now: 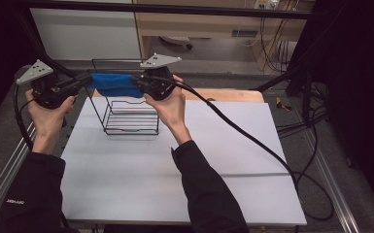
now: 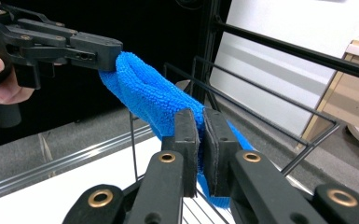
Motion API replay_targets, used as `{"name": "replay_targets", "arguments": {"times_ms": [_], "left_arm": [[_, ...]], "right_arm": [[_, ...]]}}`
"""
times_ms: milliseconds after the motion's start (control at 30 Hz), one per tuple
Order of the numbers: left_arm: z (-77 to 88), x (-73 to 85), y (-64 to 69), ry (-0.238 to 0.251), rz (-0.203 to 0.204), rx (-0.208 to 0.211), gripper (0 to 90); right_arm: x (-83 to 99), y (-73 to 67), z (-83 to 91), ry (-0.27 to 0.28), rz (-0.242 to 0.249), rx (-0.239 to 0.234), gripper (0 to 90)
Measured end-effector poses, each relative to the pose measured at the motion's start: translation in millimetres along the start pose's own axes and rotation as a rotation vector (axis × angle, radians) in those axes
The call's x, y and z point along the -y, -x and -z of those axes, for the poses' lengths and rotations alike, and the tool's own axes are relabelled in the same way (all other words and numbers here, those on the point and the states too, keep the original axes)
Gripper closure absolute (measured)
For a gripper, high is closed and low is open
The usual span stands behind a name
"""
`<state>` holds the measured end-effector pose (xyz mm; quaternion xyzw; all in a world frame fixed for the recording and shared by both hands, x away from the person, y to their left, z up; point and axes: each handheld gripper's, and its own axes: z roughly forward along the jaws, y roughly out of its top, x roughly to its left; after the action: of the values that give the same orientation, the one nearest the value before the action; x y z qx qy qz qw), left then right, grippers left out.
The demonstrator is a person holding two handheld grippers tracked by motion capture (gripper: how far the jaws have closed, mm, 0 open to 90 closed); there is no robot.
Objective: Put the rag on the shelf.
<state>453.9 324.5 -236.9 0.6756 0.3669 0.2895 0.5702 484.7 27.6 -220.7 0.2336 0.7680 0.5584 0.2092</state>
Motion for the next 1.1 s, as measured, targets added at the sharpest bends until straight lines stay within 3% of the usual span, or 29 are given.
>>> {"name": "replay_targets", "arguments": {"times_ms": [300,433,667,967,1100], "left_arm": [[8.4,-1.4,1.0,-0.074,-0.008,-0.008,78.3],[17.1,-10.2,-0.8,-0.058,0.013,-0.009,74.2],[16.7,-17.8,-1.8,-0.055,0.047,-0.001,77.3],[-3.8,-5.3,5.0,-0.204,-0.001,0.008,88.8],[-9.0,1.3,5.8,-0.233,-0.015,0.005,89.5]], "right_arm": [[8.6,-1.9,-4.1,-0.032,0.007,-0.014,85.3],[9.1,-1.9,-5.0,-0.037,0.006,-0.016,85.3],[12.0,-3.5,-7.0,-0.055,0.032,-0.015,85.2],[14.2,-4.5,-8.1,-0.076,0.059,-0.021,83.8],[15.4,-5.8,-8.5,-0.086,0.072,-0.025,83.7]]}}
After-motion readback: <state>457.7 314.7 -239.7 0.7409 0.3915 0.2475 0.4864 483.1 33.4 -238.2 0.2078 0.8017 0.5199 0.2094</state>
